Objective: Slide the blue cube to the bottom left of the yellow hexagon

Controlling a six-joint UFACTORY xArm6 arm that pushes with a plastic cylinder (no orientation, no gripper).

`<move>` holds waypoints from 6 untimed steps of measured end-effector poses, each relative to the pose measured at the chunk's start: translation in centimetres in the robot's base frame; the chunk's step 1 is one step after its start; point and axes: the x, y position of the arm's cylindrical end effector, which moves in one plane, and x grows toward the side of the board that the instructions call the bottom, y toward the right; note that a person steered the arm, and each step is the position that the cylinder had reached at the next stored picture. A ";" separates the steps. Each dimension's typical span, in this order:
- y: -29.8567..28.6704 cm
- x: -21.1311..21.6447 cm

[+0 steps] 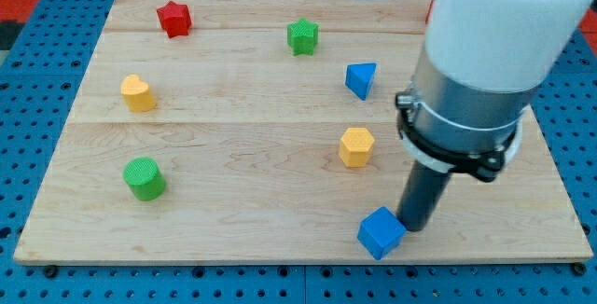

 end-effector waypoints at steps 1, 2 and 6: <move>4.9 -0.8; 4.9 3.7; -7.6 0.2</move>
